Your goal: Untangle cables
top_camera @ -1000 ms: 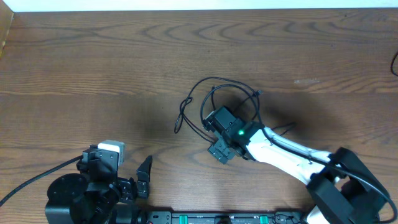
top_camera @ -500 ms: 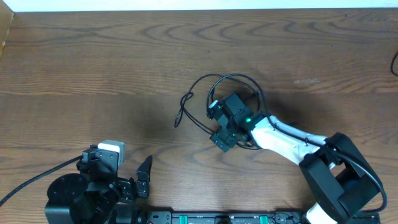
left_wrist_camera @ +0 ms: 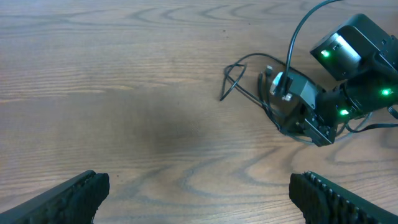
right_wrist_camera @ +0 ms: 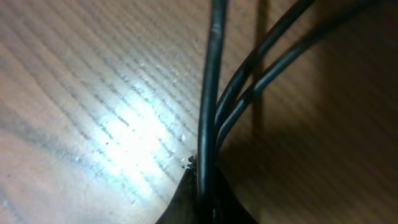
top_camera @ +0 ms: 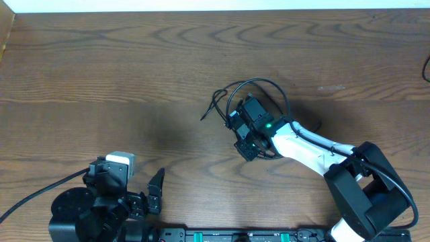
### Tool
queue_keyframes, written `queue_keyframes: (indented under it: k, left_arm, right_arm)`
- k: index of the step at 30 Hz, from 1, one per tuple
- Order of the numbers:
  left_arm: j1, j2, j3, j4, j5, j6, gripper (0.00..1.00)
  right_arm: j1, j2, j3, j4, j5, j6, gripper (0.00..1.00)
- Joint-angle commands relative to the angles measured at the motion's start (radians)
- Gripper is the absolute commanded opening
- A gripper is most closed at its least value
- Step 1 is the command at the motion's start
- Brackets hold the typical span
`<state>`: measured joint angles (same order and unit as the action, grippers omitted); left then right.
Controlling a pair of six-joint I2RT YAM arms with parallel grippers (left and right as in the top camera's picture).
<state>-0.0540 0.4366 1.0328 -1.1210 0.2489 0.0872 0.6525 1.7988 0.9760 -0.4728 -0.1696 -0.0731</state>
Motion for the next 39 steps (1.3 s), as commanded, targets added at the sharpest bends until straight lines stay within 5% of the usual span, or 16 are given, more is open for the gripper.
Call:
queue_keyframes:
  k: [1,19,25,39]
  left_arm:
    - [0.002,-0.001,0.007,-0.001,0.001,0.017,1.0]
    - [0.002,-0.001,0.007,-0.001,0.001,0.017,1.0]
    - [0.002,-0.001,0.007,-0.001,0.001,0.017,1.0]
    - [0.002,-0.001,0.007,-0.001,0.001,0.017,1.0]
  right_arm:
    - [-0.006,0.027,0.029,-0.058,-0.014,0.027,0.01]
    - [-0.196,-0.074,0.579,-0.41,0.021,-0.082,0.01]
    - [-0.211,-0.053,0.534,-0.541,-0.037,-0.067,0.01]
    - [-0.164,0.041,0.158,-0.223,-0.013,-0.018,0.09]
